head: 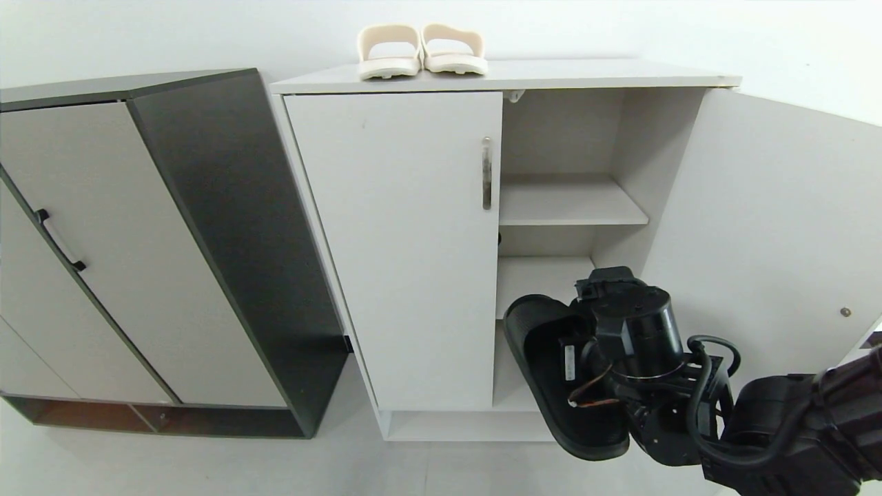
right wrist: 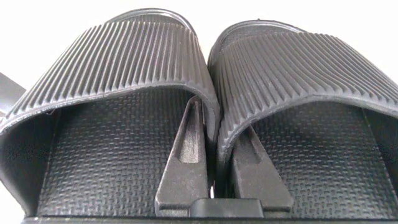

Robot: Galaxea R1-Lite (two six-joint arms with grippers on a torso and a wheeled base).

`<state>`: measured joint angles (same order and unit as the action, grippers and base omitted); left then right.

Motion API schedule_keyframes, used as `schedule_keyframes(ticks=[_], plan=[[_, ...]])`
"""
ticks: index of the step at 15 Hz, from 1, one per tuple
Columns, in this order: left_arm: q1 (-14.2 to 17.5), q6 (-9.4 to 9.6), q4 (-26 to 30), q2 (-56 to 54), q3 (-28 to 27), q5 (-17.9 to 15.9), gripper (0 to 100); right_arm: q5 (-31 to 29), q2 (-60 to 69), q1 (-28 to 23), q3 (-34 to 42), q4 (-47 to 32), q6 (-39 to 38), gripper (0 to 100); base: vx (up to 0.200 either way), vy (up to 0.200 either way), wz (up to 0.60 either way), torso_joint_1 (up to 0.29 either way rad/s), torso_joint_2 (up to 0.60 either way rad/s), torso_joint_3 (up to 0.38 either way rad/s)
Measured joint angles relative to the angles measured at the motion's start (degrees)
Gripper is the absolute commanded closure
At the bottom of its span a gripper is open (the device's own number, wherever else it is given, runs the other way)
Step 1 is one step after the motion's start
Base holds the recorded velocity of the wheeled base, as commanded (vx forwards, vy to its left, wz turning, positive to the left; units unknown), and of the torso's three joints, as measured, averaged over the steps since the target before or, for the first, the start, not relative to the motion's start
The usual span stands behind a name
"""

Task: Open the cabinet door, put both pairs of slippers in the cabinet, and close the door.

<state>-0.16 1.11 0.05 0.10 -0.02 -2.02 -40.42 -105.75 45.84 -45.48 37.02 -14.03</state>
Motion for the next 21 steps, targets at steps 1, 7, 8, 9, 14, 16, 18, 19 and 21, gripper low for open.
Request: schedule_keyframes(ticks=[1, 7, 8, 9, 14, 16, 18, 19, 21], plan=[[0.00, -0.05, 0.00, -0.10, 0.02, 0.00, 100, -0.02, -0.06, 0.00, -0.11, 0.33, 0.02, 100, 0.000, 0.000, 0.00, 0.000, 0.00, 0.000], [-0.05, 0.01, 0.13, -0.26, 0.05, 0.02, 100, 0.02, -0.85, 0.13, -0.24, 2.83, 0.16, 100, 0.000, -0.167, 0.00, 0.003, 0.00, 0.002], [0.05, -0.02, -0.02, -0.26, 0.00, -0.02, 100, -0.02, -1.06, -0.06, -0.21, 3.51, 0.16, 100, 0.000, -0.200, 0.00, 0.002, 0.00, 0.002], [-0.02, -0.05, 0.06, -0.26, 0.02, 0.02, 100, 0.09, -1.35, 0.05, -0.21, 4.22, 0.13, 100, 0.000, 0.000, 0.00, 0.000, 0.00, 0.000], [-0.05, -0.13, 0.06, -0.26, 0.02, 0.02, 100, 0.17, -4.12, 0.05, -0.35, 7.36, 0.07, 100, 0.000, 0.000, 0.00, 0.000, 0.00, 0.000], [0.00, -0.13, 0.05, -0.23, 0.02, 0.02, 100, -0.06, -5.19, -0.45, -0.33, 8.22, 0.05, 100, 0.000, 0.000, 0.00, 0.000, 0.00, 0.000], [-0.02, -0.16, 0.05, -0.23, 0.02, 0.02, 100, 0.05, -6.02, -0.55, -0.35, 8.52, 0.05, 100, 0.000, 0.000, 0.00, 0.000, 0.00, 0.000], [-0.05, -0.16, 0.06, -0.23, 0.02, 0.02, 100, 0.06, -6.31, -1.33, -0.40, 8.52, 0.00, 100, 0.000, 0.000, 0.00, 0.000, 0.00, 0.000], [-0.02, -0.16, 0.02, -0.21, 0.02, 0.02, 100, 0.13, -7.06, -2.82, -0.82, 8.72, -0.11, 100, 0.000, 0.000, 0.00, 0.000, 0.00, 0.000]])
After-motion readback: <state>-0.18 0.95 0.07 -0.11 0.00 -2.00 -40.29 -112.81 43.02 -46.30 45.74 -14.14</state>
